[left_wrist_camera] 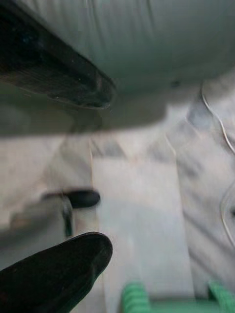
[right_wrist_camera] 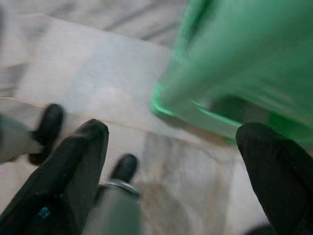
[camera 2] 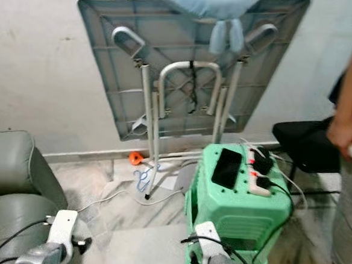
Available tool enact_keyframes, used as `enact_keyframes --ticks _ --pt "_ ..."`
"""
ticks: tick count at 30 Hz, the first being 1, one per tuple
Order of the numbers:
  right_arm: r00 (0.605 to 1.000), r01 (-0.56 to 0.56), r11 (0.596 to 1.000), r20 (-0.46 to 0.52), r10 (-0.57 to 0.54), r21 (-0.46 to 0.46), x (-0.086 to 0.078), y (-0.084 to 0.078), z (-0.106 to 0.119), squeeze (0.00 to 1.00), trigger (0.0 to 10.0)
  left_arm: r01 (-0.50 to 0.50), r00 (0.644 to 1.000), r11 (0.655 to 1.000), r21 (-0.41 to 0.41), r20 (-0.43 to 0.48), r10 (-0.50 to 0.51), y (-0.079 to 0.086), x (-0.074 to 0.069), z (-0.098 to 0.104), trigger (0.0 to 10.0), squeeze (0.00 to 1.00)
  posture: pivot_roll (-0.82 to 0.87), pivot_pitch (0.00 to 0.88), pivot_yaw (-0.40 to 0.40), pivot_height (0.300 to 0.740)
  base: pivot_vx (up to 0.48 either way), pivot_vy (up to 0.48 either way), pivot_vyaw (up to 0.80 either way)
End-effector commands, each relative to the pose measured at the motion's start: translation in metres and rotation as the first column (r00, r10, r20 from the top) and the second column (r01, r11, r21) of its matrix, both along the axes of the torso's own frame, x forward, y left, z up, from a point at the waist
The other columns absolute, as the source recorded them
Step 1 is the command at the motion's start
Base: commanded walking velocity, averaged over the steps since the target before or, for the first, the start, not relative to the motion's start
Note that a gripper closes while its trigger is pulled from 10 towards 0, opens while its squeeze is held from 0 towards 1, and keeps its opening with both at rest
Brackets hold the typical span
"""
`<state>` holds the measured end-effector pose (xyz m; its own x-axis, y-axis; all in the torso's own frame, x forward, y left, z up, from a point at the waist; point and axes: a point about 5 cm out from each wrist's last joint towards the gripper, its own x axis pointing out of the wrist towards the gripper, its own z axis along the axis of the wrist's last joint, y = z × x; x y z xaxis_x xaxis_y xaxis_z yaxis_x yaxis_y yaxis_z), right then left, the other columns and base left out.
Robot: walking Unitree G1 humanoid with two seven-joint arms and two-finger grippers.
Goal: Move the pillow to the sofa
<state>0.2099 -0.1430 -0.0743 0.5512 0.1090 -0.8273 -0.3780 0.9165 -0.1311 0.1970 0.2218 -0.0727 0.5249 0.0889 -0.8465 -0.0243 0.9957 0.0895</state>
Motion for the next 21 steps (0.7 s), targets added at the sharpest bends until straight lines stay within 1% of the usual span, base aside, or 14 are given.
enact_keyframes --ticks 1,2,4,8,12,17,19,21 --pt "1.0 -0.003 1.0 0.005 0.003 -0.013 0.001 -0.005 0.0 0.0 10.0 0.012 1.0 1.0 0.02 -0.001 -0.012 -0.001 0.002 0.001 10.0 0.0 0.01 0.0 0.055 0.74 0.0 0.0 0.74" --pt "1.0 -0.003 1.0 0.005 0.003 -0.013 0.001 -0.005 0.0 0.0 10.0 0.012 1.0 1.0 0.024 -0.003 -0.011 -0.001 0.001 0.0 10.0 0.0 0.01 0.0 0.055 0.74 0.0 0.0 0.74" --pt "1.0 -0.006 1.0 0.004 0.006 -0.016 0.001 -0.005 0.001 0.0 10.0 0.013 1.0 0.999 0.043 -0.026 -0.012 0.004 -0.004 -0.002 10.0 0.0 0.02 0.0 0.053 0.74 0.0 0.0 0.78" --pt "1.0 -0.007 1.0 0.003 0.007 -0.016 0.001 -0.005 0.0 0.0 10.0 0.01 0.999 0.999 0.048 -0.042 -0.008 0.006 -0.008 -0.003 10.0 0.0 0.02 0.0 0.052 0.74 0.0 0.0 0.78" --pt "1.0 -0.01 1.0 0.003 0.01 -0.017 0.001 -0.005 0.0 0.0 10.0 -0.006 0.997 0.999 0.048 -0.071 0.009 0.01 -0.016 -0.006 10.0 0.0 0.02 0.0 0.051 0.74 0.0 0.0 0.78" --pt "1.0 -0.002 1.0 0.0 0.002 -0.026 0.0 -0.006 0.0 0.0 10.0 -0.011 0.996 0.999 0.049 -0.089 0.015 0.014 -0.021 -0.008 10.0 0.0 0.03 0.0 0.05 0.74 0.0 0.0 0.0" --pt "1.0 0.024 0.999 -0.007 -0.024 -0.021 -0.001 -0.006 0.0 0.0 10.0 -0.011 0.996 0.999 0.047 -0.092 0.016 0.014 -0.023 -0.008 10.0 0.0 0.03 0.0 0.05 0.74 0.0 0.0 0.0" --pt "1.0 0.015 0.999 -0.003 -0.015 -0.033 0.0 -0.007 0.0 0.0 10.0 -0.013 0.995 0.999 0.045 -0.094 0.017 0.014 -0.024 -0.009 10.0 0.0 0.03 0.0 0.049 0.74 0.0 0.0 0.0"
